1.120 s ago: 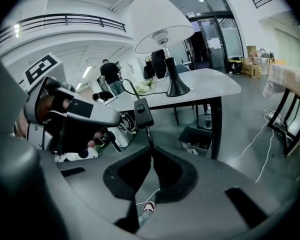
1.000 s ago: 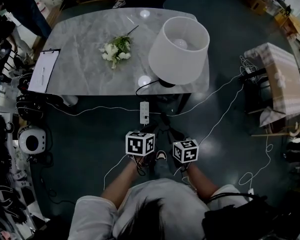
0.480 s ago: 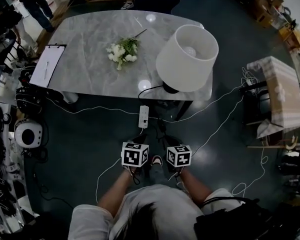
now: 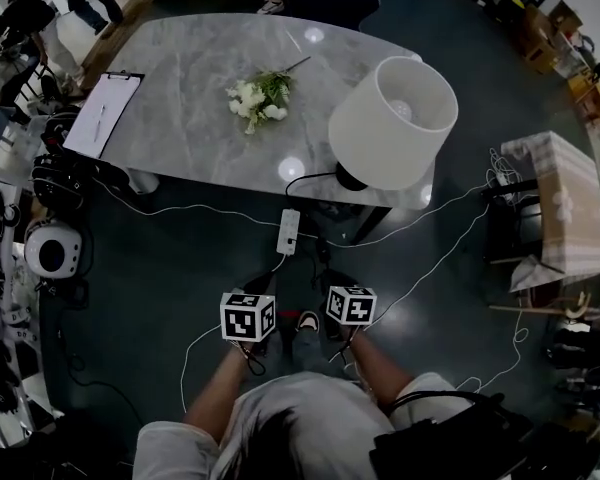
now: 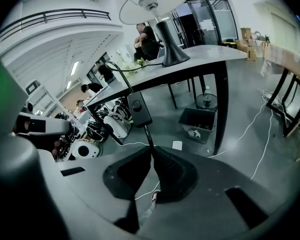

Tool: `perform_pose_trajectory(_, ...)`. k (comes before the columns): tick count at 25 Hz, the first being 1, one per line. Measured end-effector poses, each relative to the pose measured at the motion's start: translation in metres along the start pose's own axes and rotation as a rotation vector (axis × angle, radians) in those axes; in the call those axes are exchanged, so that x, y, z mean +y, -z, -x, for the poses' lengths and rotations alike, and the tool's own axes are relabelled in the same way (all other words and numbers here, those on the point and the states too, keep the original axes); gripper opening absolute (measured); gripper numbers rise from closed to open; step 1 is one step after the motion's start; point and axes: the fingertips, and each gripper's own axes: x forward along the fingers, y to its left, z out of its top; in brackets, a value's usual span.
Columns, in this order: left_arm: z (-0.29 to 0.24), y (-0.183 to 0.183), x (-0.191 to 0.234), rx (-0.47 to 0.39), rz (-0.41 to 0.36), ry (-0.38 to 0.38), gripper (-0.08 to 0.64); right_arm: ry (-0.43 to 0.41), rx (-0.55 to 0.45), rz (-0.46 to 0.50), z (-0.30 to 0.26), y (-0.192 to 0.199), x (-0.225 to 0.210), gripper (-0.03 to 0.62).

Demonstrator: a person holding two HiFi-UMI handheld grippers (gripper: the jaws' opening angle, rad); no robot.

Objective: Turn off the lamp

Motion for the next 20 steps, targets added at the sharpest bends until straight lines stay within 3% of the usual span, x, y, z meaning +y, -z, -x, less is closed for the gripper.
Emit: perform_pose_trajectory(20,0.016,0.002,0.016,-0.029,0.005,-0.012,0.009,0.02,0.025,-0.01,-0.012,0.013,0.008,0.046)
